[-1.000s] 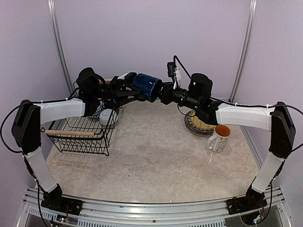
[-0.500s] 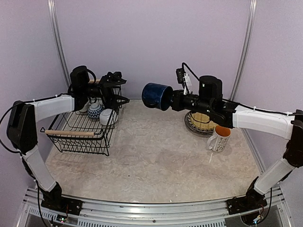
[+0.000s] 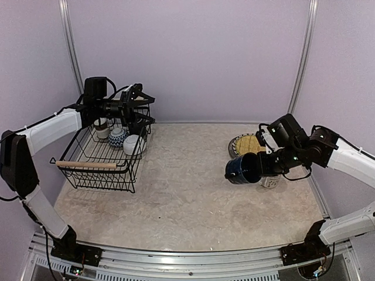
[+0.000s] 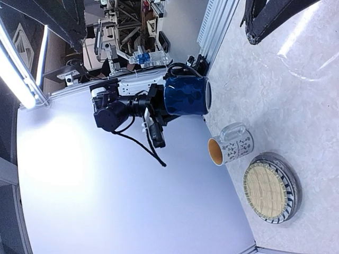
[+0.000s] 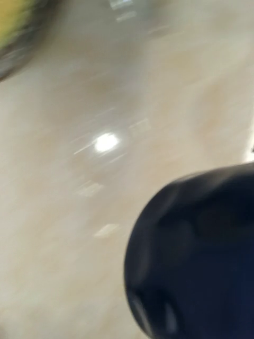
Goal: Unload the mixed dishes from the dish rack
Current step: Place the cup at the center of the board.
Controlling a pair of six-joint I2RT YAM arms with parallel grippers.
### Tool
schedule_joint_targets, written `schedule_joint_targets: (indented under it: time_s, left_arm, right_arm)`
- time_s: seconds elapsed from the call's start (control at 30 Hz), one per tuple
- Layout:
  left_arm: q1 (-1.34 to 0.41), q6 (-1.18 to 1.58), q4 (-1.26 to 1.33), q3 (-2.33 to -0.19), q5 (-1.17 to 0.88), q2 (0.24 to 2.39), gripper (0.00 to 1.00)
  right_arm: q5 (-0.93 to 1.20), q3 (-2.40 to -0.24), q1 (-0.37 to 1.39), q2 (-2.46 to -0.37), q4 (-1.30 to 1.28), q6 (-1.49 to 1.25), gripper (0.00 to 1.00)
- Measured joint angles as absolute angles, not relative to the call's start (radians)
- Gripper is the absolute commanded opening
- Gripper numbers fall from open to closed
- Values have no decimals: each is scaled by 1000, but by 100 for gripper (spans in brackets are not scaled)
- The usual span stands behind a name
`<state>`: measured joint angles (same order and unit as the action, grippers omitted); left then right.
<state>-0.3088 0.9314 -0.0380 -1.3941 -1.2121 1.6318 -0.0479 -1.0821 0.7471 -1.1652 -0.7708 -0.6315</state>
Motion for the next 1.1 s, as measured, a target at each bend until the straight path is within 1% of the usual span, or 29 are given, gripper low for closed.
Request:
schedule_joint_targets:
  time_s: [0.1, 0.2, 0.3, 0.47, 0.63, 0.9, 1.1]
  left_arm:
    - [-309, 904, -73, -1394, -1187, 1632, 99]
    - [-309, 879, -102, -1394, -1167, 1629, 99]
    - [-311, 854, -128, -1394, -1149, 1627, 99]
    - [-323, 813, -179, -1403, -1123, 1619, 99]
    - [-338, 777, -220, -1423, -1110, 1597, 99]
    - [-339, 758, -239, -1432, -1104, 1583, 99]
    - [-338, 746, -263, -1432, -1090, 1583, 99]
  right_arm:
    - [-43, -1037, 747, -1132, -936, -698, 0]
    - [-66, -1005, 746, -1147, -1062, -758, 0]
    - [-89, -954, 720, -1169, -1126, -809, 0]
    - [-93, -852, 580, -1172, -1113, -831, 0]
    - [-103, -803, 472, -1178, -1073, -820, 0]
    - [-184, -803, 371, -1186, -1022, -791, 0]
    - [-197, -803, 307, -1249, -949, -736, 0]
